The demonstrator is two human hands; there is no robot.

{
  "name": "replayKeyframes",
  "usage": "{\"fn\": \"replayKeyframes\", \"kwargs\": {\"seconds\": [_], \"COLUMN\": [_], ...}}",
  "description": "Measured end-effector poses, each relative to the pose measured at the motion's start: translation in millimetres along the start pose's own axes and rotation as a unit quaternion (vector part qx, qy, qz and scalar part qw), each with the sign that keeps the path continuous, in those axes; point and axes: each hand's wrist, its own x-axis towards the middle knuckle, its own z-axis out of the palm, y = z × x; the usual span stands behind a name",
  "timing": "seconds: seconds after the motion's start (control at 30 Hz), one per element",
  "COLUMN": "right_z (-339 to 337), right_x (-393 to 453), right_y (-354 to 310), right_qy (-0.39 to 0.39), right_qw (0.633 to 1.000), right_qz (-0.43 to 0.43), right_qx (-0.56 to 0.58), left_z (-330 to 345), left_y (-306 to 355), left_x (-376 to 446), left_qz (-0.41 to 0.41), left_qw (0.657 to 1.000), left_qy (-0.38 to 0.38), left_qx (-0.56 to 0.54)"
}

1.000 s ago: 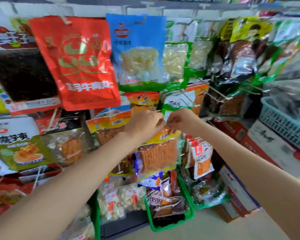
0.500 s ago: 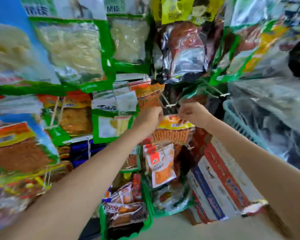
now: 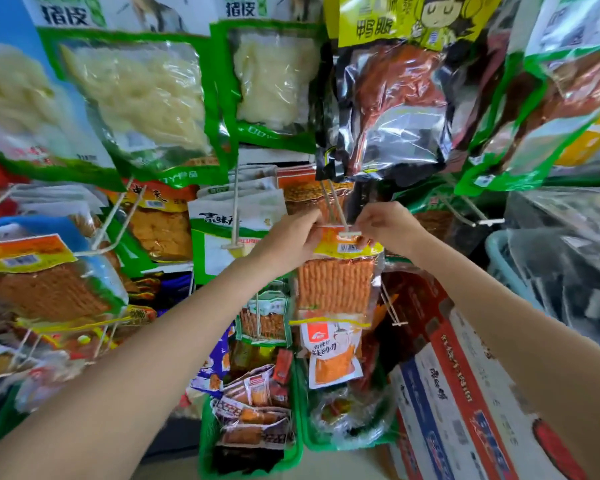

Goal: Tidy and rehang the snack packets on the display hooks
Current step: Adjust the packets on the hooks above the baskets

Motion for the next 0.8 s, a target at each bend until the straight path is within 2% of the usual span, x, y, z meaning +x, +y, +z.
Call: {"fn": "replayKeyframes", "kwargs": {"seconds": [0.07,0.2,0.27,0.37,0.5,0.57,0.63,0.7,0.8], "right_z": [1.7,11.6,16.0,25.5,46.7,66.0,91.3,117.0,160.4], "right_x": [6.3,24.9,31.7,36.4,5.6,-16.6,-29.7,-34.2,-36.9], "right_y": [1.3,-1.7,-4.2,-0.1,1.0,0.5,-6.8,-26.7,-75.4], "right_qy": [0.017,0.116,0.127,0.139,0.243,0.189,0.078,-0.009,-0.071], "right_qw": [1.000,0.993,0.992,0.989,0.967,0.979,0.995,0.999,0.996], "right_qz": [-0.004,0.003,0.022,0.040,0.033,0.066,0.056,0.030,-0.047], "right_qx": [-0.008,0.010,0.001,0.021,0.066,0.026,-0.006,-0.005,-0.006], "left_z": [5.8,7.6,6.3,7.1,8.6,8.9,6.5,-2.4,-31.4], "left_y": [-2.2,-3.9,-2.9,-9.1,-30.1,-45.7,-62.4,-79.7,-105.1], "left_x": [3.5,15.7,13.7,-0.9,-32.5,-50.7,-69.2,-88.1,-123.9], "left_qz": [-0.005,-0.051,-0.061,-0.032,0.009,0.020,0.043,0.075,0.113], "left_qw": [1.000,0.996,0.995,0.991,0.986,0.985,0.981,0.976,0.968], "left_qy": [-0.009,0.006,-0.002,-0.005,0.011,0.011,0.001,0.011,0.048], "left_qx": [0.018,0.070,0.083,0.130,0.164,0.170,0.191,0.204,0.218]}}
